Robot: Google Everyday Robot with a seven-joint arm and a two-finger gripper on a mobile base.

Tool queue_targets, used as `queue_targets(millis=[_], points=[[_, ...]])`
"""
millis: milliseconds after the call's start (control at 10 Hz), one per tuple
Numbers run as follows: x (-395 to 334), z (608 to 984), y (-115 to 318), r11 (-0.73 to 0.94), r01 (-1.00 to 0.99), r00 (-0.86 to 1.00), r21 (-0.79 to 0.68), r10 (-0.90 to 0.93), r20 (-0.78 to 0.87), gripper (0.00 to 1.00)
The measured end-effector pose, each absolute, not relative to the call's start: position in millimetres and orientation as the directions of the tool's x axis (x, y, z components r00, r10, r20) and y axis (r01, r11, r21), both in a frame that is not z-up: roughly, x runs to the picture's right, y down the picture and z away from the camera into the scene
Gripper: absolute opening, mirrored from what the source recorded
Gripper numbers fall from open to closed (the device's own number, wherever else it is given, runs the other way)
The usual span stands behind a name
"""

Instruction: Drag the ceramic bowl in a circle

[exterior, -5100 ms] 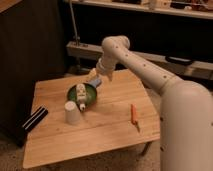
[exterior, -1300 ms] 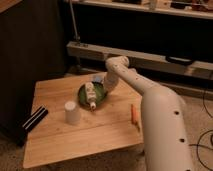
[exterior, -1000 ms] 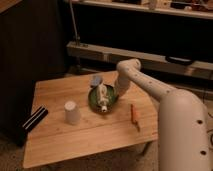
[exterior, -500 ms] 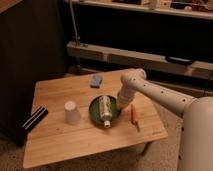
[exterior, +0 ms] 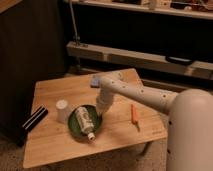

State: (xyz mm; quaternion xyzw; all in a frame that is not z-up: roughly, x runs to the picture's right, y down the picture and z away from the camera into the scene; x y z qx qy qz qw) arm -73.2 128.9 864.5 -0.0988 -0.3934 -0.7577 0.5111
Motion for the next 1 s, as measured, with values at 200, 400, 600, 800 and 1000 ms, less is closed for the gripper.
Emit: queue_targets(millis=[200,400,600,800,1000], points=[[-116.1,888.3,102.5,-0.183,0.832,-0.485,0.523,-0.696,0.529,0.08],[-128.7,918.7,65.4,-0.174,0.843,-0.464,0.509,-0.714,0.524,0.08],[-117.5,945.4,31.1,-0.153,0.865,-0.423,0.478,-0.733,0.533,0.08],[-89.7,956.9,14.8,-0.125,0.893,-0.372,0.433,-0.747,0.551,0.08],[-43.2,950.6,25.2,-0.099,0.92,-0.321,0.378,-0.745,0.585,0.08]])
